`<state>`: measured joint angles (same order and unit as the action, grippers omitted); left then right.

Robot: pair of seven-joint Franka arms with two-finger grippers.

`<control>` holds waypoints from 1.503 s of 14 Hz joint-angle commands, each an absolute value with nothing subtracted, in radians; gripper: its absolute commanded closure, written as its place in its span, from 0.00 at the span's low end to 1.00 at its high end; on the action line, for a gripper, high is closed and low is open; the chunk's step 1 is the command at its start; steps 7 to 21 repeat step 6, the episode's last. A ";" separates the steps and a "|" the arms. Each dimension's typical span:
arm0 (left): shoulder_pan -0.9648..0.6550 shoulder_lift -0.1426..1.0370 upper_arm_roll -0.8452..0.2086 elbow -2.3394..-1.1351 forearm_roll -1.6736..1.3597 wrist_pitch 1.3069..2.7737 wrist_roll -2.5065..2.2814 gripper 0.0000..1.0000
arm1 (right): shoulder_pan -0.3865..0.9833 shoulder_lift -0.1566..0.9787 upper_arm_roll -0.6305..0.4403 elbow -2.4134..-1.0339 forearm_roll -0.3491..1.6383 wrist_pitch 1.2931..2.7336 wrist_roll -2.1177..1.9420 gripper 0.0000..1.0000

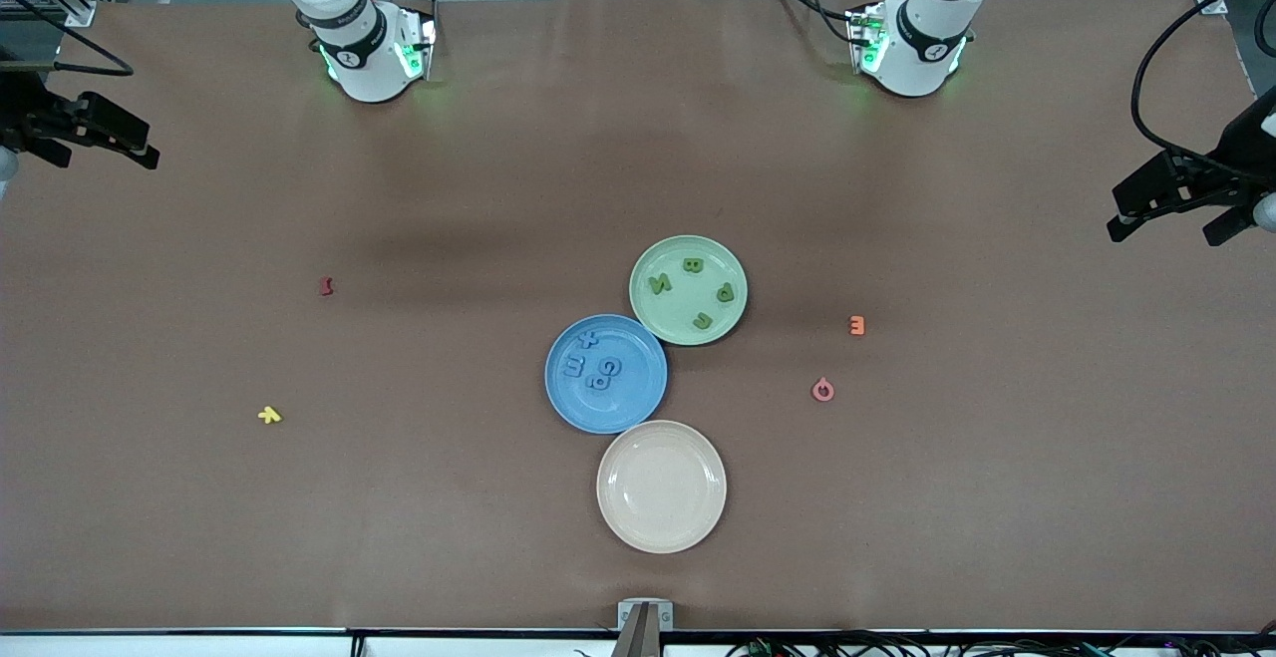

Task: Sort letters by color into matching plates

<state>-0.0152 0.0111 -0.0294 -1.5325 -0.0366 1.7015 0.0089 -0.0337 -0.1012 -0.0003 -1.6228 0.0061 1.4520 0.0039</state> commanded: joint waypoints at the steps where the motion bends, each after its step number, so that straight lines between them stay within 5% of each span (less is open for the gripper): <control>1: -0.017 0.020 -0.028 -1.511 -0.049 1.698 0.020 0.00 | -0.051 -0.130 0.012 -1.657 0.002 1.465 0.006 0.00; 21: -0.015 0.020 -0.028 -1.511 -0.049 1.698 0.023 0.00 | -0.044 -0.129 0.015 -1.657 0.005 1.465 0.008 0.00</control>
